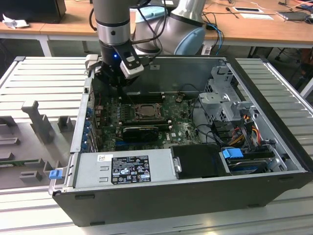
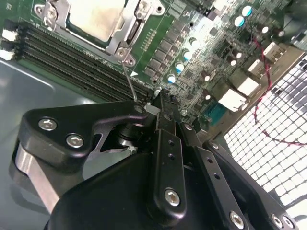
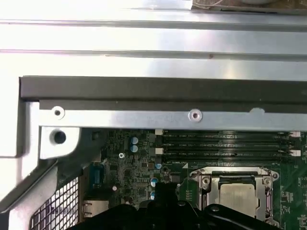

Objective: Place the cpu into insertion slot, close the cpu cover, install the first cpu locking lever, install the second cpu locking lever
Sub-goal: 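Install the first cpu locking lever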

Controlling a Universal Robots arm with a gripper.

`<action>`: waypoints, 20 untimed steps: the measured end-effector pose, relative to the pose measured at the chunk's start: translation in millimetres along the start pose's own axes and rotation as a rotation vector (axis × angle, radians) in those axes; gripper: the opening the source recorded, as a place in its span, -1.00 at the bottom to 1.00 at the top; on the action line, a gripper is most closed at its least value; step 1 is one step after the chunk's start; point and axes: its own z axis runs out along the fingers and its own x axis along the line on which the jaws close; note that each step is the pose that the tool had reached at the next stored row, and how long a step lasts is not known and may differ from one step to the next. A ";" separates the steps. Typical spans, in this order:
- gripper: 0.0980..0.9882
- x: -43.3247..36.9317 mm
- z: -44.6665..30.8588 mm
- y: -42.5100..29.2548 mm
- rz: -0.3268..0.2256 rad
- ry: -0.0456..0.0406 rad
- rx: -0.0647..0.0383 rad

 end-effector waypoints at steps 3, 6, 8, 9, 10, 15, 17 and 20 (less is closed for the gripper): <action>-0.98 -1.9 0.2 3.3 0.000 0.0001 0.000; -0.98 -5.0 0.3 3.3 0.000 -0.0001 0.000; -0.98 -8.4 0.3 3.2 0.000 0.0000 0.000; -0.98 -10.7 0.3 3.2 0.000 0.0000 0.000; -0.98 -12.0 0.3 3.1 0.000 0.0000 0.000; -0.98 -18.1 0.4 3.0 0.000 0.0003 0.000; -0.98 -19.3 0.4 3.0 0.000 0.0003 0.000; -0.98 -22.7 0.5 3.0 0.000 0.0002 0.000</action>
